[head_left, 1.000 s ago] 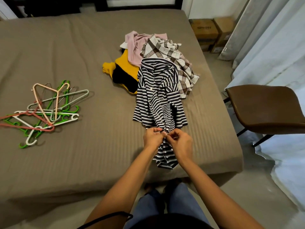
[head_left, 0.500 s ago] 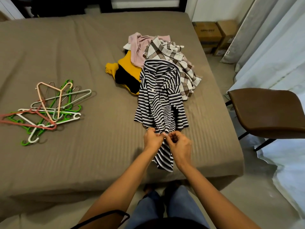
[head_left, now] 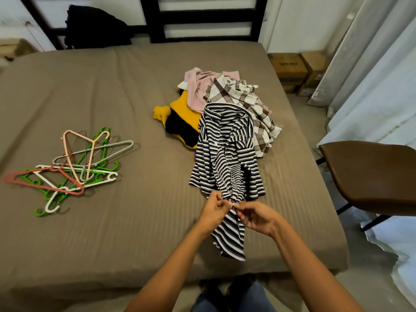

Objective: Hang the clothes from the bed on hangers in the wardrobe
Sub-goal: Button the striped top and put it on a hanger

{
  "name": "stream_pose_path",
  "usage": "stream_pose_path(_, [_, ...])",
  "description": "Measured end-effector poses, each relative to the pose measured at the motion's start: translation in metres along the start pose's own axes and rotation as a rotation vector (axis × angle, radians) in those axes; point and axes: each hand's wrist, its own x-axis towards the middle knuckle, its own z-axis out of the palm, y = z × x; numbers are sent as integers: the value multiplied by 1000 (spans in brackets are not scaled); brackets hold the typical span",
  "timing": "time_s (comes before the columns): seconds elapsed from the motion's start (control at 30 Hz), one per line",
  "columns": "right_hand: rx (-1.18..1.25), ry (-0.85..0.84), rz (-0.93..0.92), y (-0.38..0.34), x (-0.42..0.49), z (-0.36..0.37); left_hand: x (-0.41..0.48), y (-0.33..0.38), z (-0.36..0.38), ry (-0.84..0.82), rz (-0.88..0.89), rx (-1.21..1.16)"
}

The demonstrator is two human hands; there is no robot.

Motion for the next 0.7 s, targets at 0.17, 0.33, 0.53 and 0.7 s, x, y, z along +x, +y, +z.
stream_pose_path(0.17, [-308,154,-244,-2,25,4,-1,-7,-2,-107,42,38])
stream_pose_path(0.33, [-370,205,-426,8,35,5,7,1,-2,74,-198,-107])
stream_pose_path(0.53, [-192,153,-405,20,29,5,29,12,-8,15,-306,-180])
stream_pose_path(0.7, [-260,370,-458,15,30,6,36,14,-7,45,-282,-181])
